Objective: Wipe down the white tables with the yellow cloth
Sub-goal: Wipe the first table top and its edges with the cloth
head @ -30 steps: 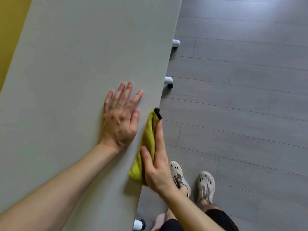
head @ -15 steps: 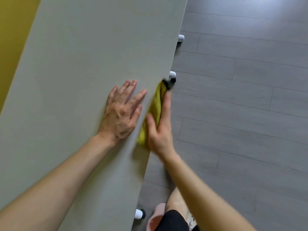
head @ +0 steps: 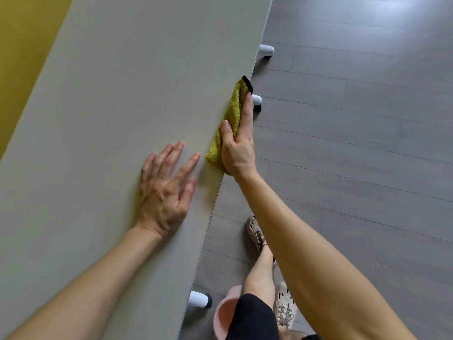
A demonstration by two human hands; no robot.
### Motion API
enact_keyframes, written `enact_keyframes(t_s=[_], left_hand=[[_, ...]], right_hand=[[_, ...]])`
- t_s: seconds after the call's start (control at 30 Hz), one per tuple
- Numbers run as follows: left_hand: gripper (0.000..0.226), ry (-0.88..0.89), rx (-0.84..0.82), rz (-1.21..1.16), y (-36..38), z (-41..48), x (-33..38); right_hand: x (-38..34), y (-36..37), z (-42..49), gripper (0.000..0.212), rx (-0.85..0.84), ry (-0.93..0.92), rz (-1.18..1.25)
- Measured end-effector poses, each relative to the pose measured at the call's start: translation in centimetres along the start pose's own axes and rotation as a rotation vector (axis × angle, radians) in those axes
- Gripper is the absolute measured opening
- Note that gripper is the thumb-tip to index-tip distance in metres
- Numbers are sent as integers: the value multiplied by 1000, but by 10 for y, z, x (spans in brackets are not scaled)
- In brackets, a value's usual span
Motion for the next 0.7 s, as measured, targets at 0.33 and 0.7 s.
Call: enact_keyframes(t_s=[0.33,0.7], left_hand=[[56,5,6,43,2,-1,-1],[56,6,38,38,3,-2,0]], right_hand=[[31,12,-160,84,-160,1,35],[44,20,-221,81,-119,6,55]])
Point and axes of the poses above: each hand's wrist, its own z-axis towards the middle knuckle, its own y-axis out of the palm, x = y × z, the point moved 3 cm from there along z, towards the middle knuckle, and after that the axes turned 4 degrees about y, right-handed, at the moved point
